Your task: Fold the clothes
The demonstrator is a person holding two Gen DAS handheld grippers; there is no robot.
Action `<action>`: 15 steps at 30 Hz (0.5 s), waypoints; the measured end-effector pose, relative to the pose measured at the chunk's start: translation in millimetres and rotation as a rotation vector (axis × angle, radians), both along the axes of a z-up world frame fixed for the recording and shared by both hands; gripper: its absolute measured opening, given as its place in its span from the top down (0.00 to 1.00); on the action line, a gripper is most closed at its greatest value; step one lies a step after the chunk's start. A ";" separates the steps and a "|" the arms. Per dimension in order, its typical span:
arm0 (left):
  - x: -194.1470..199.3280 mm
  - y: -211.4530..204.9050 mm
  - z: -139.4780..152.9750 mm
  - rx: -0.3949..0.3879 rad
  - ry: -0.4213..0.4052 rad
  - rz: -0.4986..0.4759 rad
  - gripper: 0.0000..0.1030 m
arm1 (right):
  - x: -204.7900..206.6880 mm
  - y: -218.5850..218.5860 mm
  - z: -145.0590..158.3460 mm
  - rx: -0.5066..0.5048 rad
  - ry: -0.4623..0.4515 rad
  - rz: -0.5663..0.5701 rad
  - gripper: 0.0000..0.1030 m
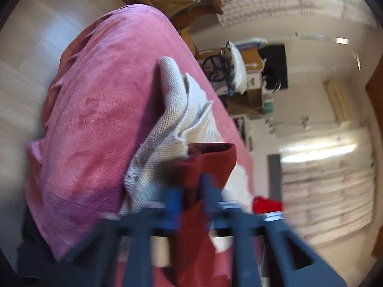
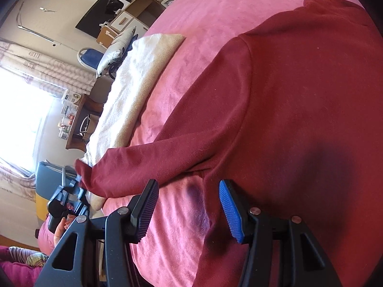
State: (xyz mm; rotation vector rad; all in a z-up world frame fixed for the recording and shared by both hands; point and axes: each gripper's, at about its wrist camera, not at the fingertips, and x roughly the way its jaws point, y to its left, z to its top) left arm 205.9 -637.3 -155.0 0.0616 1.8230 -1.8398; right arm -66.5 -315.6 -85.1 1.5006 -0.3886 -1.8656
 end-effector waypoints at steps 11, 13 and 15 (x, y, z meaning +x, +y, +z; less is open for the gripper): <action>41.7 52.4 56.3 -0.003 0.408 0.167 0.94 | -16.6 44.8 -0.8 -0.017 -0.013 -0.160 0.48; 21.8 59.6 87.0 -0.094 0.435 0.078 0.94 | -22.6 52.4 -6.6 -0.040 -0.048 -0.193 0.48; -6.0 69.6 115.8 -0.163 0.465 -0.027 0.94 | -24.3 61.4 -9.1 -0.082 -0.076 -0.226 0.48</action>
